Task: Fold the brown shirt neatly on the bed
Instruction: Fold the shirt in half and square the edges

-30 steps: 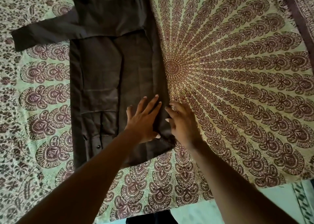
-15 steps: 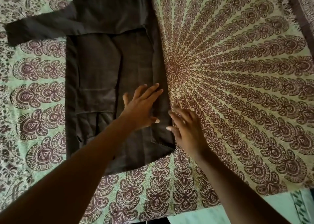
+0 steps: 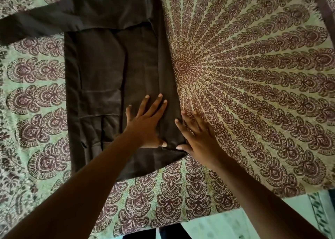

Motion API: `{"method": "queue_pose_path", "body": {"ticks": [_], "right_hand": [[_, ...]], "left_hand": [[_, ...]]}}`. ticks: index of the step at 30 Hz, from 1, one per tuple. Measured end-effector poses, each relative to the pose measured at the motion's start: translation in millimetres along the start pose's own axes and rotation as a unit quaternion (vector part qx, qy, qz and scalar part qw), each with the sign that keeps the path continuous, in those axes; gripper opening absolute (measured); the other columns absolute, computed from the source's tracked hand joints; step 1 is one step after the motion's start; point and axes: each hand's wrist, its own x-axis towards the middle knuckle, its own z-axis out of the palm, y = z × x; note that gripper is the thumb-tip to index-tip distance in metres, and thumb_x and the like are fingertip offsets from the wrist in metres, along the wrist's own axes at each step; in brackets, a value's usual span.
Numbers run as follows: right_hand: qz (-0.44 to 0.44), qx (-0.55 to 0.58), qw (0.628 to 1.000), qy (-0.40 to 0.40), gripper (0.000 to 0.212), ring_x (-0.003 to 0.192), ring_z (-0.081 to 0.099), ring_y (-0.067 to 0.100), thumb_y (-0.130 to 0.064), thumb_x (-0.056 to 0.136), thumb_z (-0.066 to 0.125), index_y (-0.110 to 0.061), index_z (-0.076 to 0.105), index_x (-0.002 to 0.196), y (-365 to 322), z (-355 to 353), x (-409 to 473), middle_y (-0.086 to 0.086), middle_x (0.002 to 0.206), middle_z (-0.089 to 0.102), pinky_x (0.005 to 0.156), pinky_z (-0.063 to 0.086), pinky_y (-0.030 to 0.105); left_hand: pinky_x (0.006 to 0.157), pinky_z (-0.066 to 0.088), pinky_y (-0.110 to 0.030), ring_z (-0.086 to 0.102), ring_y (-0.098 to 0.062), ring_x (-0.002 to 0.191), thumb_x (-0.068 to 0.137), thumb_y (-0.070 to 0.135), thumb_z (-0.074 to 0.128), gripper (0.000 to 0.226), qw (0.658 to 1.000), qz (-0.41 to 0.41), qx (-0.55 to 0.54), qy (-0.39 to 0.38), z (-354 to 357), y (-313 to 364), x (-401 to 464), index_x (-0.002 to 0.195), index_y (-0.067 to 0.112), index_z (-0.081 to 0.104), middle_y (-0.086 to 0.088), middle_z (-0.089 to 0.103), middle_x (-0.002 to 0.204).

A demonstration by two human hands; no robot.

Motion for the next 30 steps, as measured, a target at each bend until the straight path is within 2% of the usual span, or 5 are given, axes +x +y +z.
{"method": "queue_pose_path", "body": {"ticks": [5, 10, 16, 23, 30], "right_hand": [[0.006, 0.004, 1.0, -0.008, 0.083, 0.16, -0.002, 0.03, -0.064, 0.095, 0.054, -0.032, 0.02, 0.164, -4.2, -2.6, -2.3, -0.002, 0.175, -0.001, 0.122, 0.019, 0.059], [0.031, 0.083, 0.994, 0.056, 0.063, 0.152, 0.031, 0.029, -0.052, 0.095, 0.065, -0.019, 0.053, 0.148, -14.3, -20.8, 7.4, 0.006, 0.164, 0.037, 0.113, 0.031, 0.058], [0.06, 0.202, 0.959, 0.187, 0.035, 0.128, 0.059, 0.026, -0.019, 0.096, 0.07, -0.009, 0.068, 0.129, -43.9, -49.2, 60.6, 0.008, 0.136, 0.061, 0.101, 0.049, 0.053], [0.071, 0.237, 0.939, 0.238, 0.031, 0.121, 0.062, 0.026, -0.013, 0.092, 0.071, -0.006, 0.07, 0.122, -81.7, -80.6, 172.4, 0.009, 0.128, 0.064, 0.101, 0.052, 0.052], [0.086, 0.23, 0.941, 0.235, 0.035, 0.129, 0.056, 0.025, -0.018, 0.094, 0.07, -0.011, 0.068, 0.128, -117.6, -115.5, 303.0, 0.007, 0.134, 0.062, 0.108, 0.047, 0.048]], "left_hand": [[0.111, 0.007, -0.078, -0.02, -0.027, 0.157, 0.049, 0.091, 0.067, 0.15, 1.0, 0.008, 0.021, -0.009, -4.7, -1.9, 0.3, 0.155, 0.042, -0.027, 0.017, -0.034, 0.165], [0.118, 0.014, -0.067, -0.014, -0.023, 0.158, 0.062, 0.075, 0.079, 0.137, 0.998, 0.024, -0.047, -0.021, -14.3, -4.0, -4.1, 0.161, 0.04, -0.009, 0.016, -0.021, 0.169], [0.115, 0.043, -0.041, 0.051, -0.023, 0.137, 0.087, 0.027, 0.079, 0.073, 0.94, -0.037, -0.317, 0.124, -45.1, -36.6, -12.0, 0.152, 0.023, 0.044, -0.002, 0.05, 0.151], [0.089, 0.042, -0.022, 0.067, -0.03, 0.113, 0.088, 0.016, 0.079, 0.046, 0.902, -0.138, -0.315, 0.262, -96.2, -126.1, 3.3, 0.131, 0.014, 0.066, -0.012, 0.068, 0.127], [0.093, 0.05, -0.038, 0.063, -0.03, 0.115, 0.091, 0.02, 0.072, 0.044, 0.867, -0.224, -0.329, 0.3, -137.6, -239.4, 43.3, 0.133, 0.02, 0.059, -0.008, 0.065, 0.127]]}}
